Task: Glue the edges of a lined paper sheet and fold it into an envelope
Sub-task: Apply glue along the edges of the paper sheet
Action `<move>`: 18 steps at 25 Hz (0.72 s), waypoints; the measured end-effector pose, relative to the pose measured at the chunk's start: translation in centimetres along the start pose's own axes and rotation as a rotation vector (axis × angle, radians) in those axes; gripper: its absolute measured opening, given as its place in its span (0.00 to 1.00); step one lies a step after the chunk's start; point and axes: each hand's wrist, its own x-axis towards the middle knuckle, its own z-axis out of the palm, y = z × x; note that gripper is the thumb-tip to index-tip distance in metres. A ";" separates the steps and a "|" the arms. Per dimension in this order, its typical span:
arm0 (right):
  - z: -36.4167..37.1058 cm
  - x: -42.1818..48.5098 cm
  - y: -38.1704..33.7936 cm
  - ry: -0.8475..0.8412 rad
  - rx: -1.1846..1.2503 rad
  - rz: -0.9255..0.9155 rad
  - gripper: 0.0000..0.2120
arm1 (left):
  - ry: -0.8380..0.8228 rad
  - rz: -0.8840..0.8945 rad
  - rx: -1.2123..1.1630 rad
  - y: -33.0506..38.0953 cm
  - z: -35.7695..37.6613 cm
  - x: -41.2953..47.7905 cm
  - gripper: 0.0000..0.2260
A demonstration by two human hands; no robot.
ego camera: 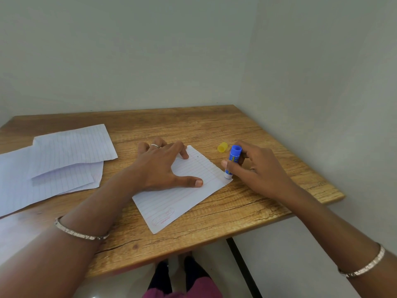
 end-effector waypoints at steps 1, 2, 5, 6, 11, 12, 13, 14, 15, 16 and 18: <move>-0.1 -0.2 -0.1 0.004 -0.005 -0.003 0.11 | 0.001 0.002 0.000 0.0 0.0 0.0 0.44; -0.3 -0.4 -0.2 0.002 -0.015 -0.007 0.11 | 0.005 0.006 -0.001 0.0 0.0 0.0 0.45; -0.8 -0.8 -0.4 -0.009 -0.021 0.009 0.12 | 0.034 0.023 -0.014 0.0 0.1 -0.1 0.45; -0.9 -0.8 -0.4 0.019 0.005 0.020 0.12 | 0.045 0.026 -0.018 0.0 0.1 -0.1 0.44; 0.0 -1.3 -1.9 0.171 0.302 0.084 0.06 | 0.097 0.050 0.043 -0.1 0.3 -0.1 0.44; 0.6 -1.5 -2.5 0.118 0.280 0.069 0.08 | 0.107 0.044 0.056 -0.1 0.3 -0.2 0.44; 1.3 -1.7 -2.8 0.051 0.201 0.040 0.09 | 0.117 0.034 0.065 -0.1 0.2 -0.2 0.44; 2.0 -1.9 -3.2 -0.022 0.093 0.002 0.09 | 0.129 0.023 0.074 0.0 0.1 -0.2 0.43; 2.7 -2.1 -3.5 -0.080 -0.019 -0.038 0.08 | 0.144 0.015 0.088 0.0 0.0 -0.3 0.43; 3.1 -2.1 -3.7 -0.110 -0.108 -0.071 0.08 | 0.160 0.008 0.100 0.0 -0.1 -0.4 0.43; 3.4 -1.8 -3.9 -0.137 -0.186 -0.097 0.10 | 0.187 -0.004 0.118 0.0 -0.5 -0.5 0.42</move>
